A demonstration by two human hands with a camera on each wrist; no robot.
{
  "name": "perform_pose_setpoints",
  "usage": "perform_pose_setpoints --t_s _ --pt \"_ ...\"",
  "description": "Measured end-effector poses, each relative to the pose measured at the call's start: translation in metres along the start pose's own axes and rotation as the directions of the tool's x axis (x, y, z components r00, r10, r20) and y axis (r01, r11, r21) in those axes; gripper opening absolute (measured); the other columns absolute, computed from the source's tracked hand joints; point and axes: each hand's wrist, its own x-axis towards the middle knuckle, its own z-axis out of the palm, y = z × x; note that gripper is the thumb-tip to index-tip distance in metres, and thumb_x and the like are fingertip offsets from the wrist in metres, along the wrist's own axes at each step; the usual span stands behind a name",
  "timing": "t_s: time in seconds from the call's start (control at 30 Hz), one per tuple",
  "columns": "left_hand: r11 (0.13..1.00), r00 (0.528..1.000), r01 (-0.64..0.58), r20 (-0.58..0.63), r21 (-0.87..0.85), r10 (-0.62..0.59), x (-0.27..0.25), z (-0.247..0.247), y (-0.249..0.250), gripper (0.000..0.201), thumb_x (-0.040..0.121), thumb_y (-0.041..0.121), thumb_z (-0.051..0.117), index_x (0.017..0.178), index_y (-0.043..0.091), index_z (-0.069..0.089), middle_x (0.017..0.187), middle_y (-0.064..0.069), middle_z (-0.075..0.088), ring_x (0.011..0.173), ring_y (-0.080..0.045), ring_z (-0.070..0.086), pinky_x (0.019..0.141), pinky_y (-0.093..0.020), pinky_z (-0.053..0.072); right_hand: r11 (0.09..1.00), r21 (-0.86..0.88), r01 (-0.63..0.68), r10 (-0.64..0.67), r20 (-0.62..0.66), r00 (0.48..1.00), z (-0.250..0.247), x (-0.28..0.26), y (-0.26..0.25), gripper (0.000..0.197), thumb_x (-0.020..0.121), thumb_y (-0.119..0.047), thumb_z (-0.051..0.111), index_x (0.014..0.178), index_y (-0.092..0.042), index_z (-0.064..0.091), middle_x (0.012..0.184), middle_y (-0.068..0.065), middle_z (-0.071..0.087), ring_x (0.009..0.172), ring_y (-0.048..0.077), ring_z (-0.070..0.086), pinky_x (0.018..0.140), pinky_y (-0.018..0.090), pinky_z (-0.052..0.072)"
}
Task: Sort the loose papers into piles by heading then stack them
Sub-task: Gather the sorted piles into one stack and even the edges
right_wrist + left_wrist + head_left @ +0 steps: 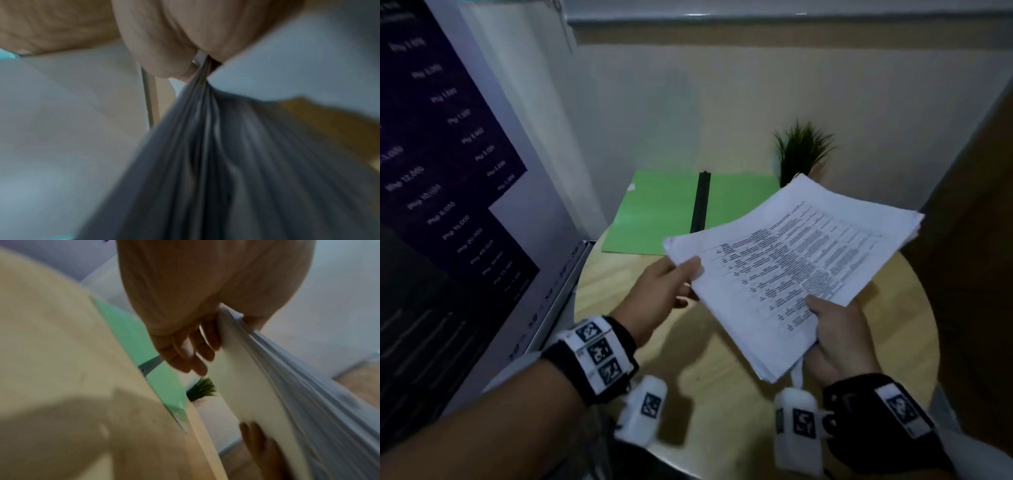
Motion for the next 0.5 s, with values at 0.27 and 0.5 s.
perform_pose_setpoints --t_s 0.27,0.5 --pt "0.761 0.987 -0.144 0.034 0.632 0.159 0.107 -0.027 0.072 0.019 0.096 0.033 0.062 0.087 0.016 0.068 0.083 -0.002 0.075 0.08 -0.021 0.071 0.075 -0.036 0.054 0.998 -0.043 0.037 -0.037 0.006 0.999 -0.039 0.024 -0.044 0.041 0.104 -0.005 0.052 0.139 -0.023 0.061 0.126 0.007 0.073 0.109 0.034 0.072 0.076 0.046 0.063" --pt "0.204 0.97 -0.234 0.242 0.951 -0.017 0.154 -0.006 0.047 0.021 0.097 0.035 0.057 0.103 0.021 0.07 0.105 0.0 0.072 0.092 -0.022 0.064 0.087 -0.038 0.055 0.993 -0.093 0.069 -0.068 0.01 0.998 -0.05 0.037 -0.043 0.039 0.102 0.003 0.05 0.131 -0.02 0.063 0.117 0.008 0.075 0.09 0.029 0.077 0.065 0.037 0.064"
